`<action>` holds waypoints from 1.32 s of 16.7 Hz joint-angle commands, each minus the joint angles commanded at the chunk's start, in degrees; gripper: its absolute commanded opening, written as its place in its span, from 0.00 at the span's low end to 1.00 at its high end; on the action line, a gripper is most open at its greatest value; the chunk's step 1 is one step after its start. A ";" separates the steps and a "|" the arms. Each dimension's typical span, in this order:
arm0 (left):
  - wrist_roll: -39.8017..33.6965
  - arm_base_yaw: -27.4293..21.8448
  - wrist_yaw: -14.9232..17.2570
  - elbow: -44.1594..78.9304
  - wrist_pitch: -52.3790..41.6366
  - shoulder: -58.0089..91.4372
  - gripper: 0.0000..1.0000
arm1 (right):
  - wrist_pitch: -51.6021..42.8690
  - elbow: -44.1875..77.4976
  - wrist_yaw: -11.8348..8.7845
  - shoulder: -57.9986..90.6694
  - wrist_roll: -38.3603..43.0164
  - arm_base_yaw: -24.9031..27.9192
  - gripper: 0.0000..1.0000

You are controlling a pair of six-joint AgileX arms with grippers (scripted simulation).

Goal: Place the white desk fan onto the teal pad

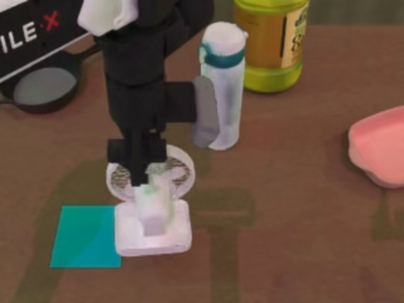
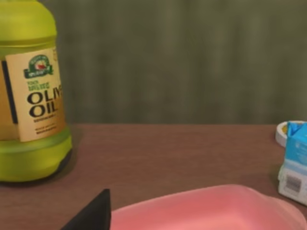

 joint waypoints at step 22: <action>-152.68 9.83 1.13 -20.39 5.27 -17.52 0.00 | 0.00 0.00 0.00 0.00 0.00 0.00 1.00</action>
